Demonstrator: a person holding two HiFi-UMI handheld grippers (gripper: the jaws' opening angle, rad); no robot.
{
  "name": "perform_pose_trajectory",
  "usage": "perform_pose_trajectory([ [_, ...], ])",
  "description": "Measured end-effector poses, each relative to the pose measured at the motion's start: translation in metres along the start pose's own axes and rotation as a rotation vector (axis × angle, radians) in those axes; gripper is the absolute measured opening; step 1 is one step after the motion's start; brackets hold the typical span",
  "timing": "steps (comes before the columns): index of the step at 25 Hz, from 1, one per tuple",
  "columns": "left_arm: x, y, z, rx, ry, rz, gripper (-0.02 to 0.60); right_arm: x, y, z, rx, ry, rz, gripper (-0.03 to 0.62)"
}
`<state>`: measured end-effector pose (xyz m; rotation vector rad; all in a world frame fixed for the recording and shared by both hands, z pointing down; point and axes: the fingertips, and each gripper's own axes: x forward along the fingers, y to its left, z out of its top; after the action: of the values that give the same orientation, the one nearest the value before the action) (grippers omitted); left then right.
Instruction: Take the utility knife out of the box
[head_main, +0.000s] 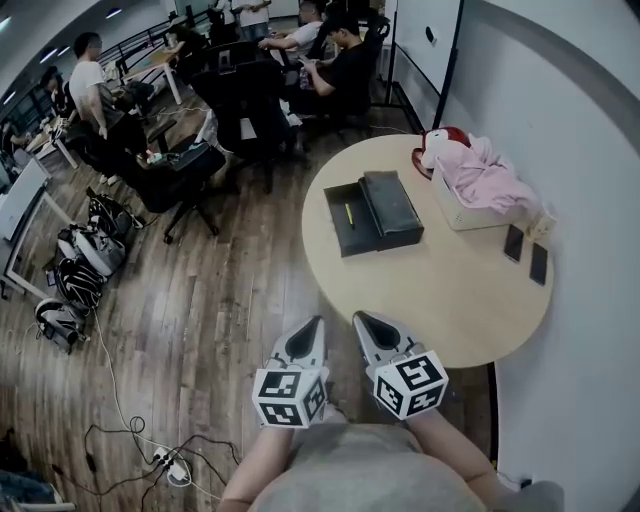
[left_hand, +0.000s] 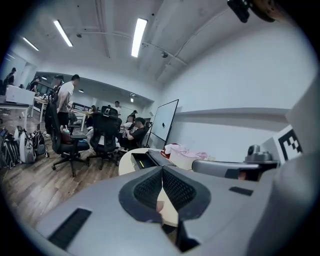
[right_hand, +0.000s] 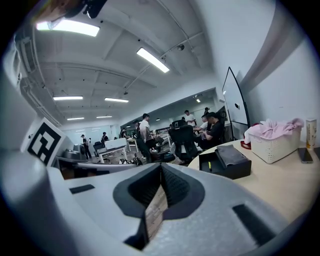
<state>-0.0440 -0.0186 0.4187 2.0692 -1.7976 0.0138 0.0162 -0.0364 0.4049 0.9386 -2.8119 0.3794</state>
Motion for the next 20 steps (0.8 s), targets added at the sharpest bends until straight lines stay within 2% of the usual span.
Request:
perform_pose_trajectory([
  [11, 0.062, 0.07, 0.029, 0.013, 0.019, -0.059, 0.005, 0.093, -0.028, 0.016, 0.027, 0.0, -0.081, 0.002],
  [20, 0.093, 0.108, 0.035, -0.01, 0.04, -0.059, 0.005, 0.137, -0.064, 0.024, 0.007, 0.033, -0.173, 0.002],
])
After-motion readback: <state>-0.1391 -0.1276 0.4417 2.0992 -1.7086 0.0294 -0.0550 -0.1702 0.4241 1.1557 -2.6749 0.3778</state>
